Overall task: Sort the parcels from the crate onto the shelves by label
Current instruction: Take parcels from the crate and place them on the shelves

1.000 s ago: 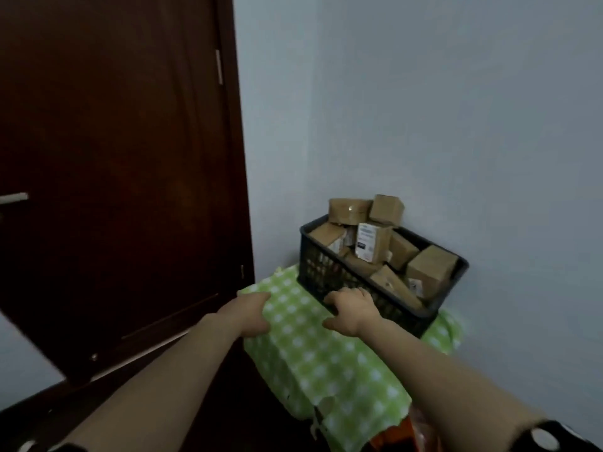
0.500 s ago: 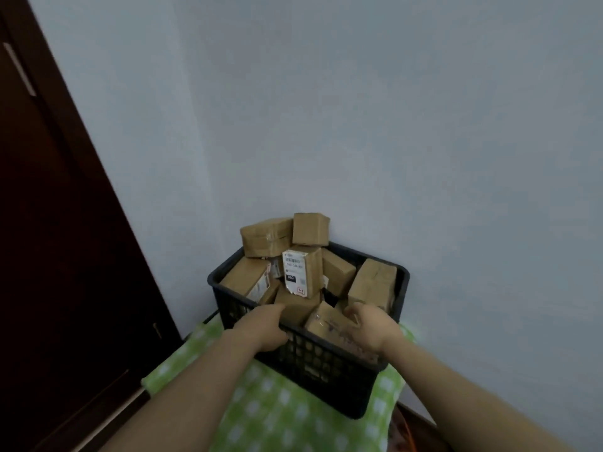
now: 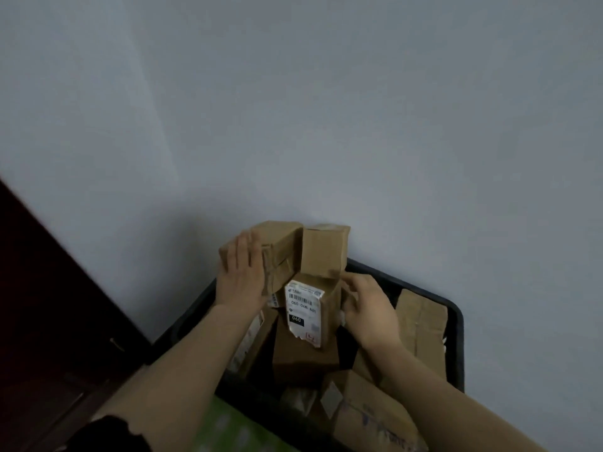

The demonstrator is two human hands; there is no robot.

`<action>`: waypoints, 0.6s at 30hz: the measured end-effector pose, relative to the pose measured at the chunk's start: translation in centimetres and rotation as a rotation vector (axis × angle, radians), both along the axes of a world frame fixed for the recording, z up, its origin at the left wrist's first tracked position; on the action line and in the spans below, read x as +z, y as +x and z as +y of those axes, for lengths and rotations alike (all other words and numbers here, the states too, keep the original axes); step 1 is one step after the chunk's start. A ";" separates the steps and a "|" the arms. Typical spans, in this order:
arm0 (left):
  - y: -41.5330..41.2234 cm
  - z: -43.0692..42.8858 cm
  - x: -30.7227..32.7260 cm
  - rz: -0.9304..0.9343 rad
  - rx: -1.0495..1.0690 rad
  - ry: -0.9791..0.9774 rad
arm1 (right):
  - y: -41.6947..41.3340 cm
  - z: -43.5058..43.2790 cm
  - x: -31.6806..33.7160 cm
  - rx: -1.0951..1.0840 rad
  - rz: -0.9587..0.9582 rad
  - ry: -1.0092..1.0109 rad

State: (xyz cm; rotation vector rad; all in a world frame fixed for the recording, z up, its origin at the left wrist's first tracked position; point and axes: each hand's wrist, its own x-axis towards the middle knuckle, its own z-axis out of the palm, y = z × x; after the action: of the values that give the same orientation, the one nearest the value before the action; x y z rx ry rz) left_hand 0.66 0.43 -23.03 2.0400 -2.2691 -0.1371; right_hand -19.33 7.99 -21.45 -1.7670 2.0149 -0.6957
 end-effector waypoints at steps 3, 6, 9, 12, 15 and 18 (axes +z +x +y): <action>-0.4 -1.2 -2.3 -0.096 -0.038 0.042 | 1.2 -0.5 -1.4 0.001 -0.009 -0.067; -1.1 -1.7 -3.0 -0.141 -0.049 -0.025 | 1.7 -0.8 -2.3 0.045 0.018 -0.071; -0.9 -1.8 -2.7 0.064 -0.006 -0.132 | 1.3 -0.7 -2.3 0.088 0.058 -0.068; 0.2 -1.0 -0.7 0.408 0.146 -0.168 | 1.0 0.1 -1.7 0.085 0.038 -0.069; 1.3 1.2 3.2 0.786 0.323 -0.177 | 1.1 1.2 -0.8 0.075 -0.017 -0.082; 2.6 4.8 6.4 1.031 0.435 -0.094 | 1.8 2.3 1.2 0.064 -0.165 -0.084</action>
State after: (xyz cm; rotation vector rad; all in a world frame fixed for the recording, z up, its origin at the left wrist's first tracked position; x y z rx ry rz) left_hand 3.31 5.24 -16.67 1.7251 -1.1716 -0.8005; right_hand -17.48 10.28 -20.30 -1.7511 1.8371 -0.8868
